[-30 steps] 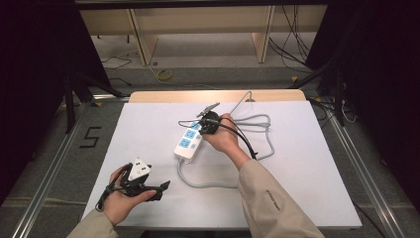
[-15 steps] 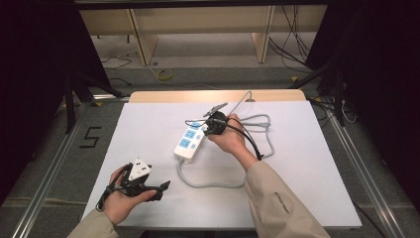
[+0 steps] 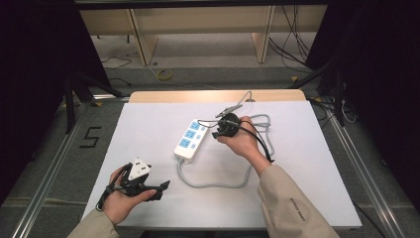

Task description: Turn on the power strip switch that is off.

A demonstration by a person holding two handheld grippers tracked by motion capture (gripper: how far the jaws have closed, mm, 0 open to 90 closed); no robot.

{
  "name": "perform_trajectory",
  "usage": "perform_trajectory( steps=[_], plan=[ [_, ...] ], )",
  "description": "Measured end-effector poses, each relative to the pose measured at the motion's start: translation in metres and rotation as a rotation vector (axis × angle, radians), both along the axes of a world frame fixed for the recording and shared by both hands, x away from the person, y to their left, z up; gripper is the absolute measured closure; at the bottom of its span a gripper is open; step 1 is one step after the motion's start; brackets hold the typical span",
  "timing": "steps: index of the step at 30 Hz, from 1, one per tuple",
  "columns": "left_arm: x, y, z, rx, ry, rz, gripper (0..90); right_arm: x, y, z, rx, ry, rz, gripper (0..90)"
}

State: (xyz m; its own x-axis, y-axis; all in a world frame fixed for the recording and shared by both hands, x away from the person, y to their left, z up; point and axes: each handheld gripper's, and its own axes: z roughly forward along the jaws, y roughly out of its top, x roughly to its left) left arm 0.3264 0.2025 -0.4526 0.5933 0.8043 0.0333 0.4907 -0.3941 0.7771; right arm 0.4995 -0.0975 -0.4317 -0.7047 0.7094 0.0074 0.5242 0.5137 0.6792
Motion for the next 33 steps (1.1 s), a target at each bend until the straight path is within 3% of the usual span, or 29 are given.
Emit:
perform_trajectory(
  steps=[12, 22, 33],
  plan=[
    [0.001, -0.001, 0.0, 0.004, 0.002, 0.004, 15.6, -0.016, -0.031, 0.006, 0.072, 0.011, -0.036, 59.9],
    [0.001, -0.001, 0.0, 0.003, -0.001, 0.009, 15.6, -0.03, -0.049, 0.011, 0.088, 0.005, -0.039, 55.2],
    [0.003, 0.0, 0.0, 0.004, 0.003, 0.016, 15.6, -0.05, -0.09, 0.01, 0.141, -0.016, -0.08, 47.3]
  ],
)
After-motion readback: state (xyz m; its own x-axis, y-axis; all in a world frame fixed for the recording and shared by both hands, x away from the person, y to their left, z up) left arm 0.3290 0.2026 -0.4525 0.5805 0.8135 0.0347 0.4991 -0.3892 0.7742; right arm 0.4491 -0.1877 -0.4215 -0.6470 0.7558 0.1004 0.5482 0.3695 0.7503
